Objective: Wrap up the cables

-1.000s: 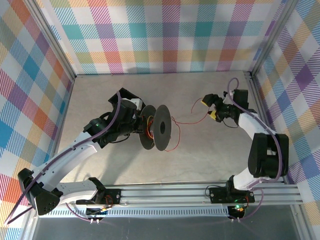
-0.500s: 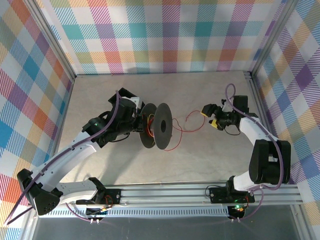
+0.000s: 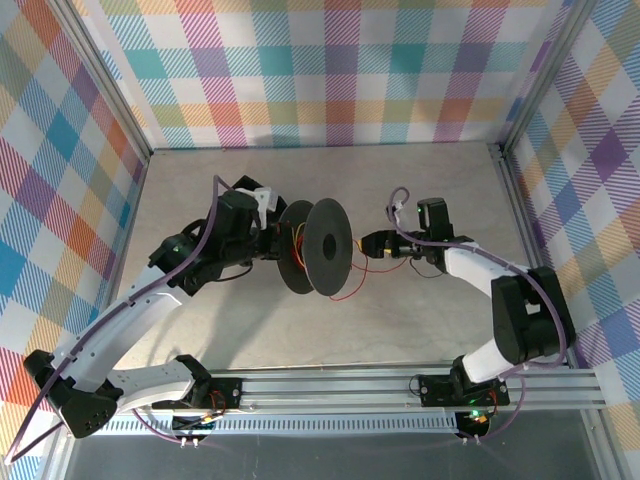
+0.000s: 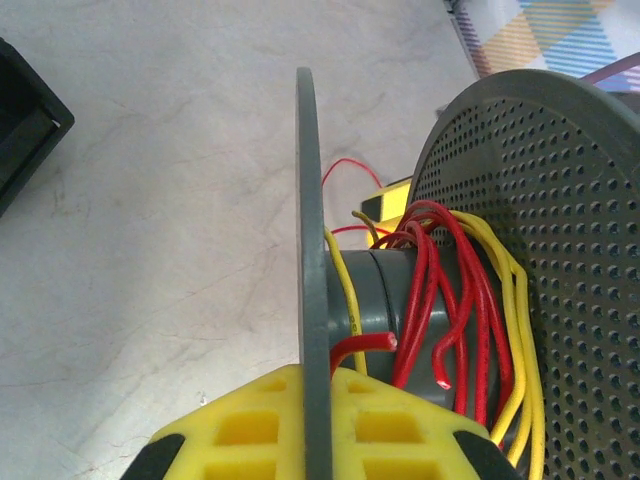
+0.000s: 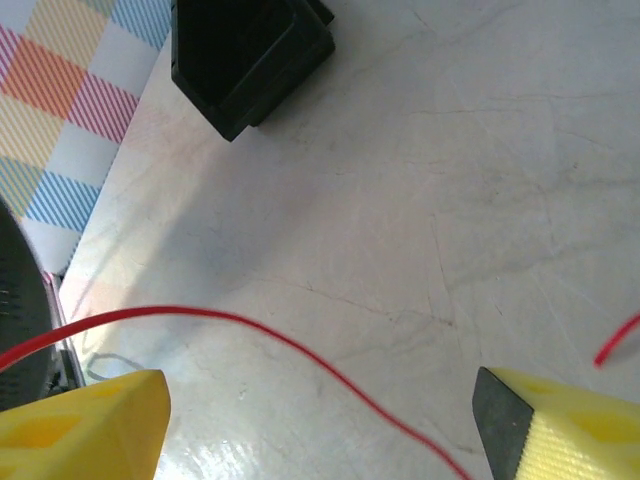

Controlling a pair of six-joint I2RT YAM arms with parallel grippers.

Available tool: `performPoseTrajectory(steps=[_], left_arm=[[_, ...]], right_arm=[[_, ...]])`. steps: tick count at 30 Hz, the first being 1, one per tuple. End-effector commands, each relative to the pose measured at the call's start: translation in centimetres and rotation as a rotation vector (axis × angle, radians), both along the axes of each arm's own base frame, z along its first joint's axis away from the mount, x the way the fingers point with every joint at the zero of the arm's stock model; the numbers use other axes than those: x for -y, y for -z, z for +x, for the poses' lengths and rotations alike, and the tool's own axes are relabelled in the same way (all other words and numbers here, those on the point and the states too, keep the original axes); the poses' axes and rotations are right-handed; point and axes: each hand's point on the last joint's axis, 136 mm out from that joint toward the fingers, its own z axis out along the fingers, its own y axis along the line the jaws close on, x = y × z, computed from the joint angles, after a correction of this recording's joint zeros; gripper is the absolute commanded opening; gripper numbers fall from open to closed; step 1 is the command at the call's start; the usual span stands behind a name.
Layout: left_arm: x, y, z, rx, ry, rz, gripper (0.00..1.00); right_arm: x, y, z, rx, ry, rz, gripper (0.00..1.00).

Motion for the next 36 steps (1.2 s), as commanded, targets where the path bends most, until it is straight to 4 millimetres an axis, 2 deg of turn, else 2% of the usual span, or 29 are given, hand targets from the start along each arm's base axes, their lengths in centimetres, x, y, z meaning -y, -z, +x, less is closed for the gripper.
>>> performPoseTrajectory(steps=[1,9,18,21,28,32,35,36], left_arm=[[0.3,-5.4,-0.4,0.079,0.017,-0.151,0.00],[0.0,-6.1,-0.5,0.058,0.022,-0.199,0.00],[-0.1,-6.4,-0.3,0.052,0.020,-0.222,0.00],[0.0,-6.3,-0.3,0.047,0.025,-0.224,0.00],[0.2,-6.6,-0.5,0.049,0.039,-0.245,0.00],[0.1,-6.5,-0.7,0.048,0.041,-0.248,0.00],[-0.2,-6.3,-0.9,0.047,0.037,-0.242,0.00],[-0.2,-6.2,-1.0,0.047,0.036,-0.240,0.00]], right_arm=[[-1.7,0.5,-0.3,0.092,-0.099,0.031,0.78],[-3.1,0.3,-1.5,0.127,-0.160,0.180,0.76],[-4.3,0.7,-3.4,0.158,-0.222,0.201,0.71],[-4.6,0.5,-3.3,0.181,-0.226,0.207,0.70],[-6.4,1.9,-2.8,0.141,-0.234,0.196,0.62],[-6.7,2.9,-2.0,0.122,-0.205,0.180,0.49],[-6.6,3.0,-1.4,0.121,-0.179,0.168,0.30],[-6.6,3.0,-1.4,0.117,-0.176,0.163,0.21]])
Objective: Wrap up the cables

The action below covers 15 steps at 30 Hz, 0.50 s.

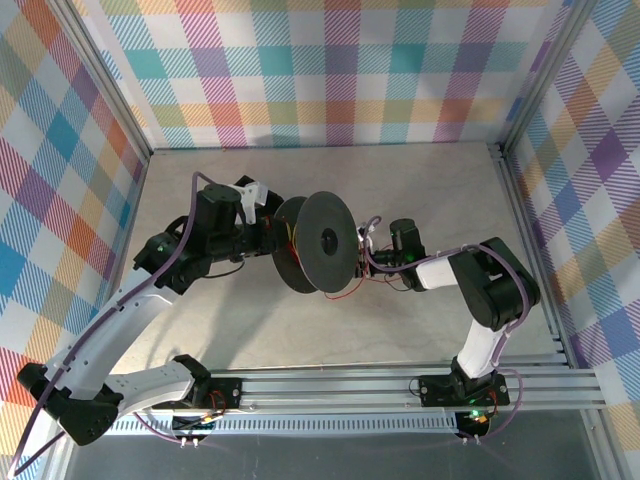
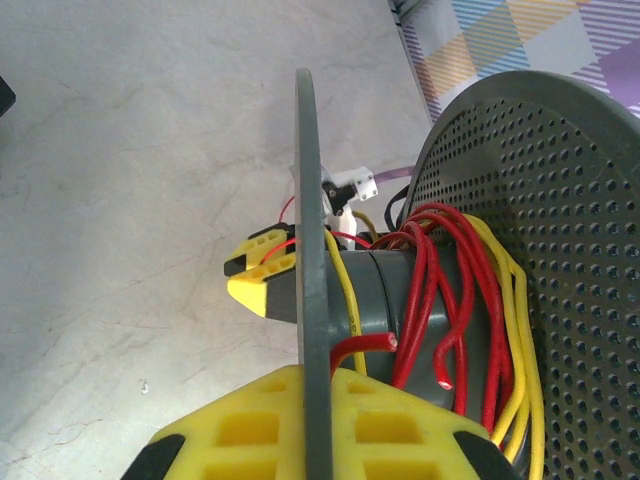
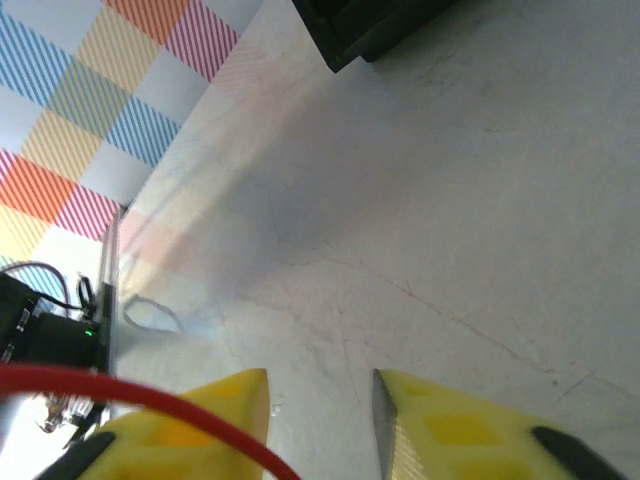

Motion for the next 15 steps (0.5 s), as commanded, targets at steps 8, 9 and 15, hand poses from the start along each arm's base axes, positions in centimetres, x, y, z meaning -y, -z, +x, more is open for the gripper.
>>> performPoseTrajectory(steps=[8,9,15], left_arm=[[-0.4,-3.8,-1.2,0.104,0.028,-0.100,0.00],[-0.4,-3.7,-1.3,0.105,0.034,-0.101,0.00],[-1.0,-3.4,-2.4,0.110,0.048,-0.086,0.00]], right_arm=[[1.0,-0.5,3.4,-0.048,0.100,-0.085,0.00],[1.5,-0.3,3.9,-0.073,0.117,-0.100,0.00],[4.0,0.3,6.6,-0.180,0.211,-0.145,0.00]])
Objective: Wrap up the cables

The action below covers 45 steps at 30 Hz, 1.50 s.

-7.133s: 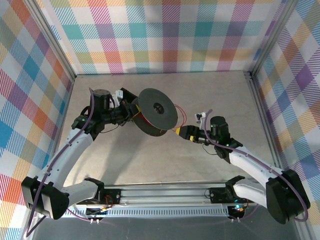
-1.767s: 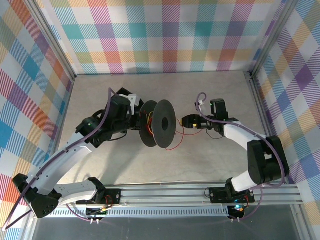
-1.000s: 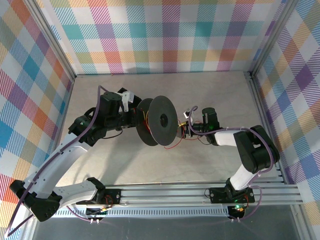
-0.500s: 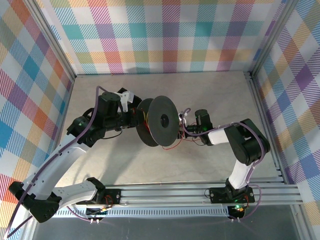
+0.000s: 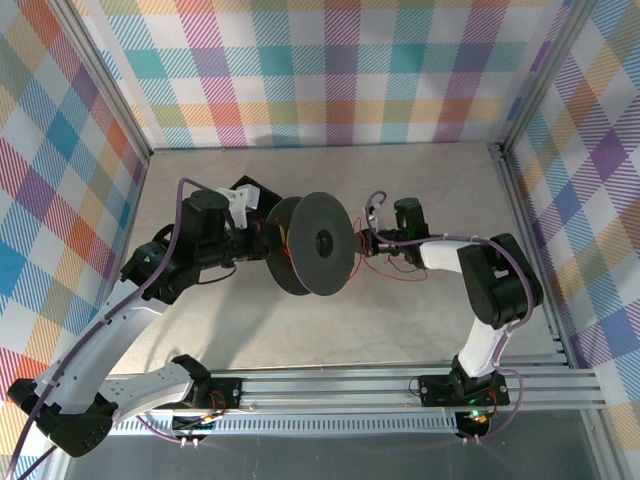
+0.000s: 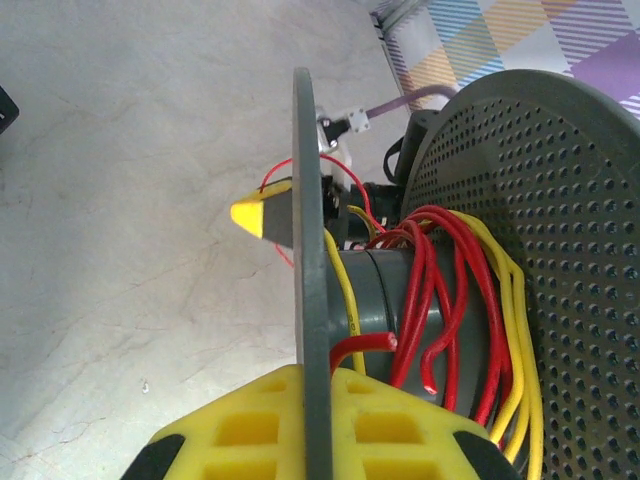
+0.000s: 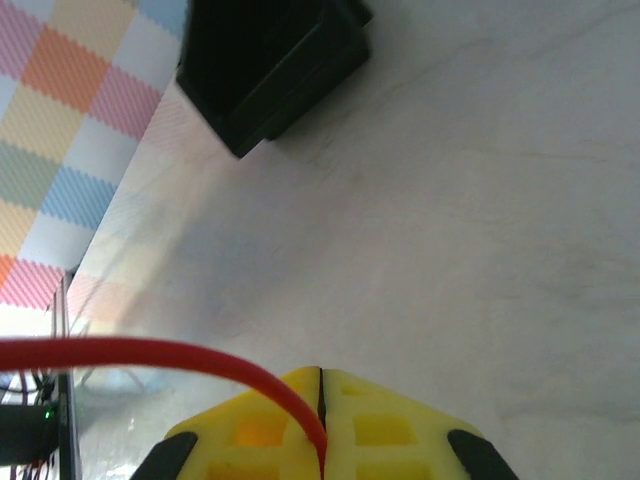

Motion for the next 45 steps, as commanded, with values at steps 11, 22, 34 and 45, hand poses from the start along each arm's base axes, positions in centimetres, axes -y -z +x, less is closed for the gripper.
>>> performPoseTrajectory(steps=[11,22,34,45], left_arm=[[0.3,-2.1,-3.0,0.060,0.124,-0.081,0.00],[3.1,3.2,-4.2,0.021,0.190,0.098,0.00],[5.7,11.6,-2.1,-0.038,0.128,0.405,0.00],[5.3,13.8,4.3,-0.101,-0.065,0.455,0.00]], right_arm=[[4.1,2.6,5.7,-0.305,0.179,-0.117,0.00],[6.2,-3.9,12.4,-0.298,0.287,-0.196,0.00],[3.6,-17.8,13.4,-0.143,0.266,-0.125,0.00],[-1.6,-26.7,8.6,-0.082,0.159,-0.057,0.00]])
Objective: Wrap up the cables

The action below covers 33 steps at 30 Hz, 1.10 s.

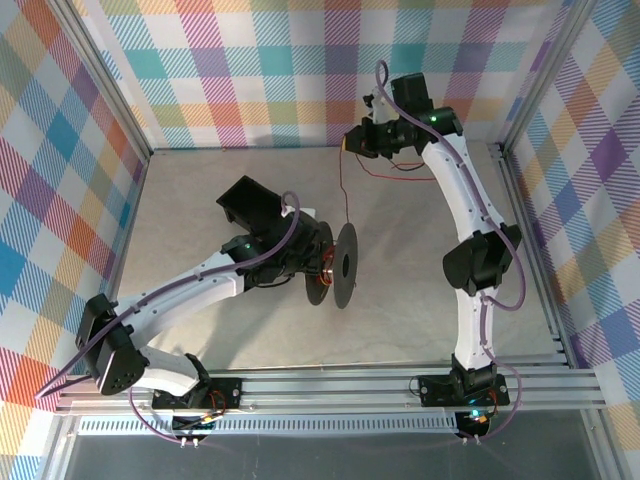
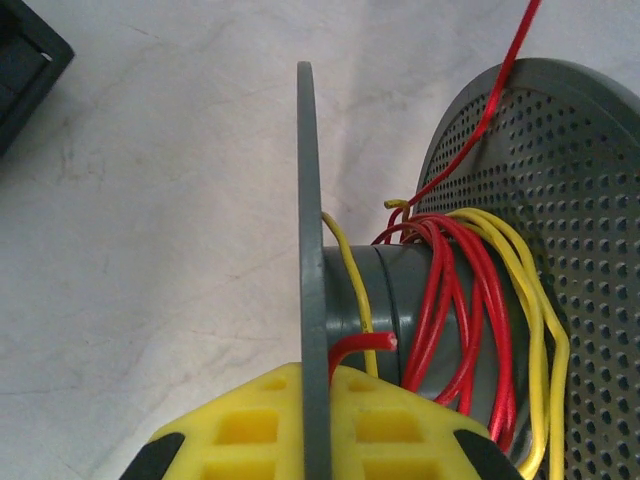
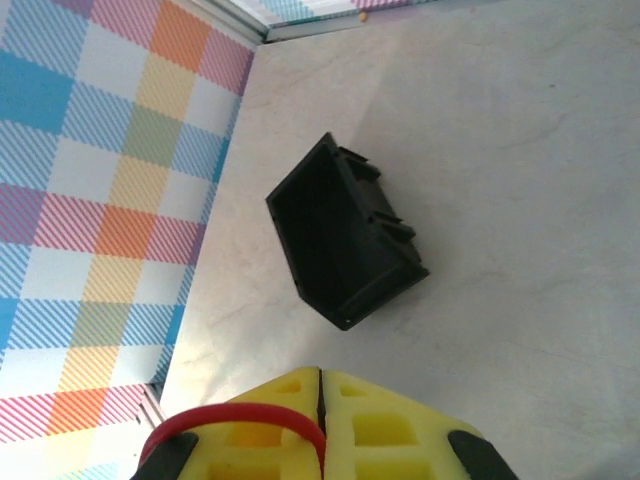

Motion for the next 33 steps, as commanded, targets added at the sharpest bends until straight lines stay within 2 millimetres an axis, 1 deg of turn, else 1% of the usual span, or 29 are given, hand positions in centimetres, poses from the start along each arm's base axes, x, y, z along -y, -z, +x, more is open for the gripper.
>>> performPoseTrajectory(steps=[1,4,7,12,15,18,20,23,25,29,31,33], left_arm=[[-1.1,0.8,0.9,-0.063,-0.047,0.020,0.00],[-1.9,0.9,2.7,-0.073,-0.107,0.000,0.00],[-3.1,0.9,4.6,-0.093,-0.182,-0.030,0.00],[-5.6,-0.1,7.6,-0.101,-0.321,-0.111,0.00],[-7.1,-0.9,9.1,-0.108,-0.403,-0.160,0.00],[-8.5,-1.6,10.5,-0.112,-0.478,-0.205,0.00],[-9.5,-2.1,11.1,-0.112,-0.523,-0.236,0.00],[-11.0,-3.1,12.0,-0.105,-0.582,-0.286,0.00],[-11.9,-3.8,12.7,-0.101,-0.612,-0.318,0.00],[-13.4,-5.0,13.6,-0.095,-0.652,-0.384,0.00],[-14.3,-5.5,13.8,-0.090,-0.671,-0.422,0.00],[-15.0,-6.4,14.2,-0.083,-0.676,-0.474,0.00]], right_arm=[[-0.4,-4.4,-1.9,0.053,0.002,0.053,0.00],[-1.6,-6.1,-4.0,0.076,-0.038,0.065,0.00],[-2.8,-7.1,-6.2,0.075,-0.074,0.073,0.00],[-5.1,-8.3,-10.3,0.104,-0.151,0.078,0.00],[-6.3,-8.5,-13.3,0.127,-0.199,0.079,0.00],[-7.1,-7.9,-16.1,0.136,-0.237,0.078,0.00],[-7.4,-7.0,-17.9,0.133,-0.258,0.081,0.00],[-7.5,-5.5,-21.3,0.131,-0.300,0.068,0.00],[-7.5,-4.0,-23.4,0.124,-0.330,0.061,0.00],[-7.0,-0.3,-26.4,0.071,-0.357,0.036,0.00],[-6.5,1.9,-27.6,0.040,-0.360,0.019,0.00],[-5.7,4.5,-28.5,-0.002,-0.348,0.010,0.00]])
